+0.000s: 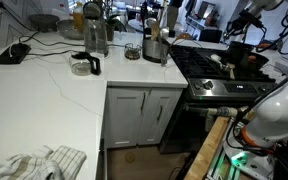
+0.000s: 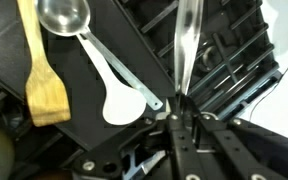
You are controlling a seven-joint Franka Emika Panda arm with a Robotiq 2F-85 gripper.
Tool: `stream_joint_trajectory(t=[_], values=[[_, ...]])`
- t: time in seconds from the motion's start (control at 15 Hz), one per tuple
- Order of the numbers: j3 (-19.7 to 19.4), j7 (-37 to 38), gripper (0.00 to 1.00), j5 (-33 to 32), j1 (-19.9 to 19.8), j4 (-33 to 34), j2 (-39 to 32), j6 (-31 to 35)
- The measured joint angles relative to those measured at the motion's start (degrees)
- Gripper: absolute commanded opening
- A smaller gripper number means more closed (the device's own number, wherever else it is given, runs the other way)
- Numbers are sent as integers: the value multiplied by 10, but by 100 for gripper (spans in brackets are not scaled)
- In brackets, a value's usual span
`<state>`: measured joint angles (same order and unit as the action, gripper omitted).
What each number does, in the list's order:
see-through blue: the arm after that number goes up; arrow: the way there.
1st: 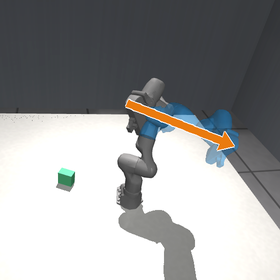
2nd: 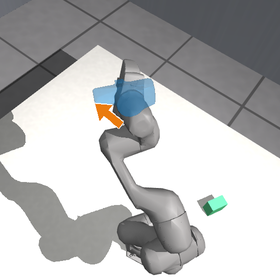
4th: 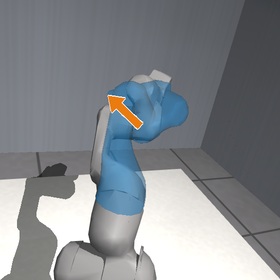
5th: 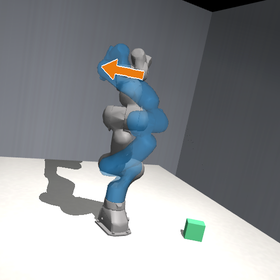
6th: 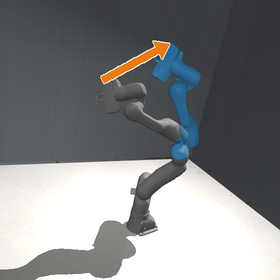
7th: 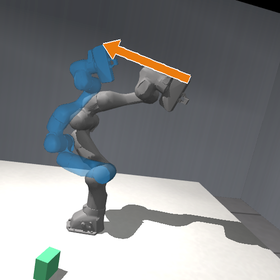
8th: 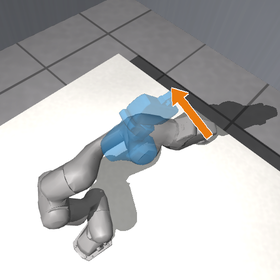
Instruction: Put the silver ladle in the silver holder.
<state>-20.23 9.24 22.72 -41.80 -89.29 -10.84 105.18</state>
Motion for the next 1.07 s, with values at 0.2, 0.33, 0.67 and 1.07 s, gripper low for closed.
stream_joint_trajectory(t=[0.2, 0.33, 0.67, 1.07], values=[[16, -7, 3, 0, 52, -62, 68, 79], [28, -7, 3, -2, 95, -113, 112, 146], [67, 3, 3, -19, 199, -232, 206, 327], [94, 7, 10, -26, 246, -299, 252, 419]])
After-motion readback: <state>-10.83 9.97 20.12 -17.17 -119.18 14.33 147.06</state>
